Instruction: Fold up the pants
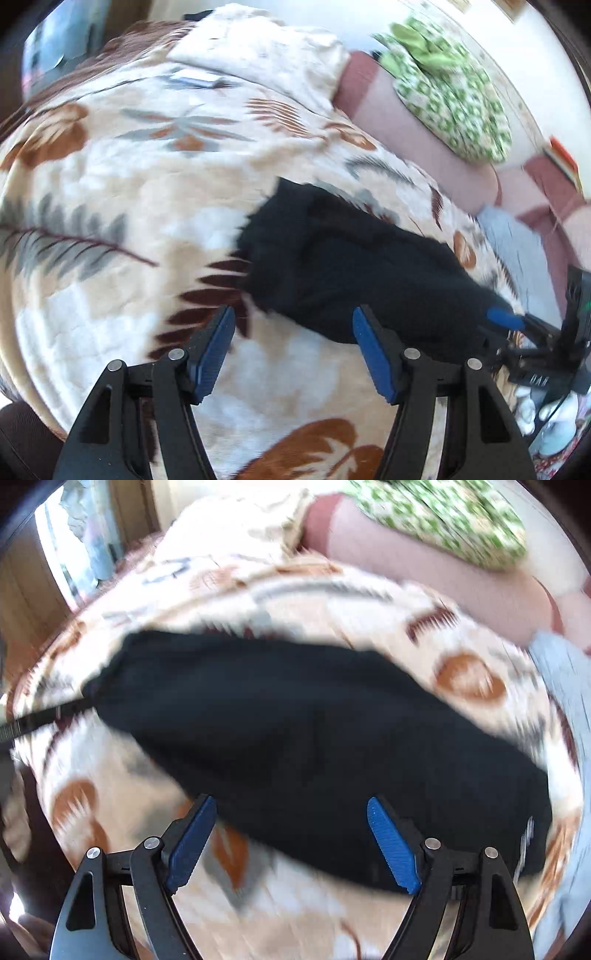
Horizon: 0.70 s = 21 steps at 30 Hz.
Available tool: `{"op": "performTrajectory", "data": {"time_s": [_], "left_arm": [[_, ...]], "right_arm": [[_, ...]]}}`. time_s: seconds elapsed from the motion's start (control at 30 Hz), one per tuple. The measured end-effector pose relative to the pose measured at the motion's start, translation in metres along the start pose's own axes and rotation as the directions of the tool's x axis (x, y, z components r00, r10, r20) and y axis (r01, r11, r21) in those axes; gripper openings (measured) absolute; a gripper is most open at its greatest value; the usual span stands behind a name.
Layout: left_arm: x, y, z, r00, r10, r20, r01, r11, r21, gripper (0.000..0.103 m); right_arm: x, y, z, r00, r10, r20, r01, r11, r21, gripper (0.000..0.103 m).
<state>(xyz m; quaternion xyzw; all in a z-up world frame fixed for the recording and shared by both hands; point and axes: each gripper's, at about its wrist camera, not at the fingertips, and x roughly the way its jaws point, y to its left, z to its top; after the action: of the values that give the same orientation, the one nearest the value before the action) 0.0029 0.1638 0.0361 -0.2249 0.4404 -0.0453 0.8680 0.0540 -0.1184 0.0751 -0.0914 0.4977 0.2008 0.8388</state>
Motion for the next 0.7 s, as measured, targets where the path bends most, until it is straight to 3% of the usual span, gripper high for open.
{"op": "performTrajectory", "data": {"time_s": [0.1,0.2,0.3,0.4,0.53,0.63,0.67,0.7], "left_arm": [[-0.006,0.014,0.0,0.999,-0.03,0.026,0.031,0.999,-0.036,0.066],[-0.006,0.021,0.001,0.995,-0.083,0.046,0.086,0.995,-0.054,0.066],[-0.002,0.026,0.004,0.991,-0.12,0.055,0.123,0.991,-0.053,0.066],[0.004,0.033,0.007,0.987,-0.155,0.049,0.158,0.985,-0.071,0.066],[0.015,0.042,0.007,0.981,-0.192,0.034,0.195,0.976,-0.101,0.066],[0.015,0.044,0.01,0.976,-0.212,0.041,0.215,0.971,-0.107,0.066],[0.015,0.043,0.013,0.975,-0.216,0.048,0.22,0.97,-0.101,0.066],[0.014,0.042,0.015,0.974,-0.219,0.055,0.224,0.97,-0.094,0.066]], "right_arm": [[0.012,0.035,0.048,0.992,0.124,0.003,-0.123,0.987,-0.1,0.087],[0.031,0.072,0.093,0.968,0.247,-0.036,-0.249,0.945,-0.212,0.086],[0.06,0.111,0.131,0.955,0.277,-0.104,-0.296,0.9,-0.319,0.085],[0.095,0.129,0.155,0.933,0.31,-0.181,-0.355,0.87,-0.342,0.085],[0.149,0.148,0.165,0.885,0.342,-0.317,-0.444,0.825,-0.349,0.084],[0.17,0.158,0.16,0.886,0.32,-0.337,-0.439,0.813,-0.382,0.086],[0.169,0.161,0.159,0.889,0.321,-0.325,-0.436,0.81,-0.391,0.083],[0.166,0.161,0.159,0.894,0.323,-0.31,-0.43,0.809,-0.399,0.059]]}}
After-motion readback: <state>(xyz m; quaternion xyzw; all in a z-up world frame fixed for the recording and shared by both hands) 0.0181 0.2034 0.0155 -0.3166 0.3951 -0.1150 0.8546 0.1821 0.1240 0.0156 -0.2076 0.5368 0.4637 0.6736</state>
